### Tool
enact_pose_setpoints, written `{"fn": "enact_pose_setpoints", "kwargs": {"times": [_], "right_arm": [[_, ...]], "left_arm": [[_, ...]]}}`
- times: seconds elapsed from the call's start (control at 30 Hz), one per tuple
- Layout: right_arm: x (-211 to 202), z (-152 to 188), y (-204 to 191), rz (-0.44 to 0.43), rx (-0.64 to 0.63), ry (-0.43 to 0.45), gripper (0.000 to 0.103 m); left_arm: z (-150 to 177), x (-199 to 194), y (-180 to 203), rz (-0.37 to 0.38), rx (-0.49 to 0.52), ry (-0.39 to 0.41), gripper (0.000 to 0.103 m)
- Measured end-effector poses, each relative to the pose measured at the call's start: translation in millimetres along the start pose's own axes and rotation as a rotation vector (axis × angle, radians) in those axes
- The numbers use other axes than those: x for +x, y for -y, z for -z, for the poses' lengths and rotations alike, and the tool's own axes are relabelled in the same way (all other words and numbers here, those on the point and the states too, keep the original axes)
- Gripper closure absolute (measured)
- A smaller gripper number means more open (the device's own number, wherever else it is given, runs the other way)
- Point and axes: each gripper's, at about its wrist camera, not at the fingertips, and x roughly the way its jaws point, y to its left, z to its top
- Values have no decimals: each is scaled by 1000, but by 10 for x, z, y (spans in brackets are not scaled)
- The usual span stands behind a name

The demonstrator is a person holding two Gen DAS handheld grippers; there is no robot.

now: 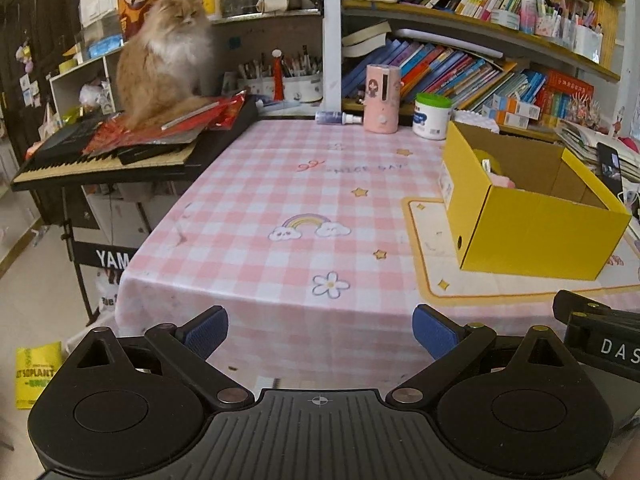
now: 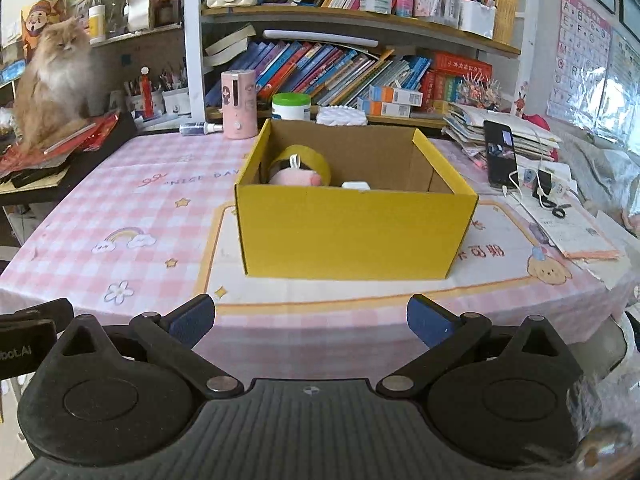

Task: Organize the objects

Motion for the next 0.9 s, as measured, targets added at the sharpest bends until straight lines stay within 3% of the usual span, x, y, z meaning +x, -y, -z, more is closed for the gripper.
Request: {"fn": "enact_pose_setpoints", "kwargs": {"times": [0.4,0.9], "right_arm": [[-231,177,-66,36,24,-11,0],[-339,274,-179,94,-16,-26,0]], "left_arm": [[92,-104,-41,47,41,-3,3],[158,-180,-18,24,84,9,2]]}}
